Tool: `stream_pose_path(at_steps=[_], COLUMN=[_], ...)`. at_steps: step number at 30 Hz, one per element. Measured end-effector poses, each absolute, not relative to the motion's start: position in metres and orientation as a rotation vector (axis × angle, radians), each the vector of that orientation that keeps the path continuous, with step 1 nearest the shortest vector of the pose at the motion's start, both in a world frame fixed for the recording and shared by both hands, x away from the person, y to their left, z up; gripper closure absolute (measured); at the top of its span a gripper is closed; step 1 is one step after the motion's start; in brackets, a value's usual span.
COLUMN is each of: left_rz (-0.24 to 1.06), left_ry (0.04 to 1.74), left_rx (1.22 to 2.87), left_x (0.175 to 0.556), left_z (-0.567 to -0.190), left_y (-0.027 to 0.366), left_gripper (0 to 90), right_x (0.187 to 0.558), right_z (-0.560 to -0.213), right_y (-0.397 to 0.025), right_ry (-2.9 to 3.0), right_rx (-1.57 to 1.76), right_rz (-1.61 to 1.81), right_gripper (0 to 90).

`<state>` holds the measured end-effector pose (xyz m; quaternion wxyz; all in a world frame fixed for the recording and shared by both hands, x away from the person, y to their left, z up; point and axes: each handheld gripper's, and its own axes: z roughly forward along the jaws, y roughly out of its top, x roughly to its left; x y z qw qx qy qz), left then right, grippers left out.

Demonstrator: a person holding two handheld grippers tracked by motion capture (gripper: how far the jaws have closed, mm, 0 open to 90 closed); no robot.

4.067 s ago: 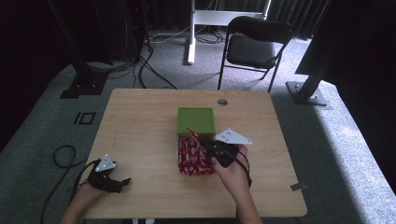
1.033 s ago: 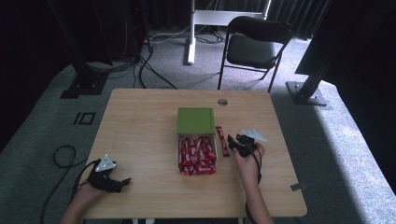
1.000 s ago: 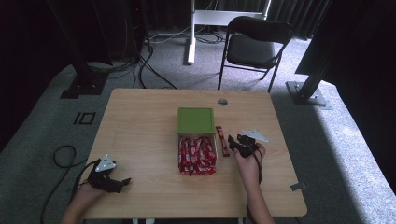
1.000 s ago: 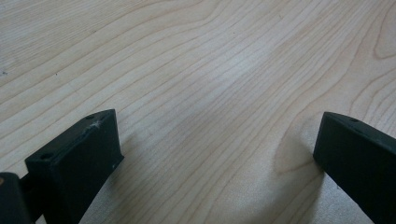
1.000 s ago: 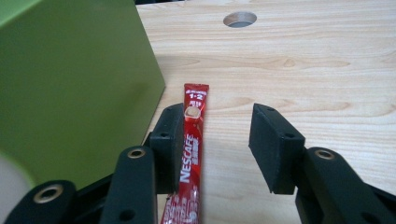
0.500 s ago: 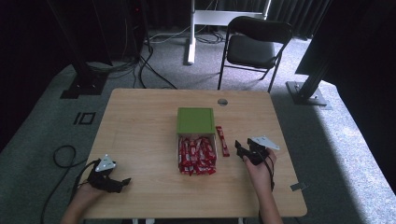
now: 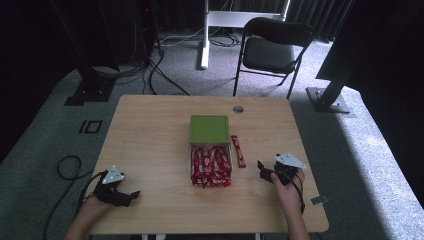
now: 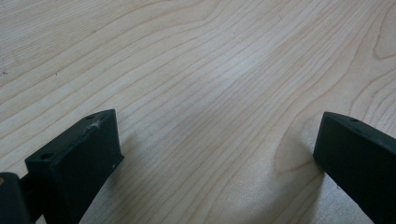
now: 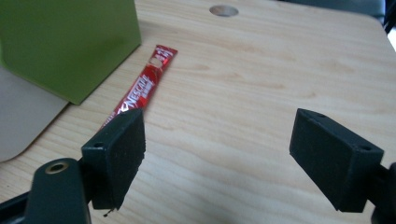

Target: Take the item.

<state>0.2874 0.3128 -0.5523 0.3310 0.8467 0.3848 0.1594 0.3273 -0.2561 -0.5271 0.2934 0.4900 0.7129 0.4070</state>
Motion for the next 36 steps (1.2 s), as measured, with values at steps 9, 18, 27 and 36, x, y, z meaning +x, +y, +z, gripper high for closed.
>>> stream_pose_path(at_steps=[9, 18, 27, 36], left_rz=[0.418, 0.419, 0.419, 0.419], left_ry=[1.002, 1.002, 1.003, 1.003], left_rx=[2.217, 2.217, 2.213, 2.214], left_x=[0.287, 0.287, 0.287, 0.287], left_z=[-0.552, -0.552, -0.552, -0.552], left_y=[0.313, 0.313, 0.313, 0.313], left_gripper=[1.5, 1.6, 1.5, 1.6], right_x=[0.315, 0.301, 0.285, 0.273], right_z=[-0.537, -0.544, -0.55, -0.555], right_y=[-0.268, -0.281, -0.29, -0.295], right_ry=[1.968, 1.996, 2.064, 2.11], right_rx=[1.305, 1.303, 1.287, 1.272], right_rz=[1.059, 1.045, 1.024, 1.012], right_gripper=[16.6, 13.7, 11.9, 10.8])
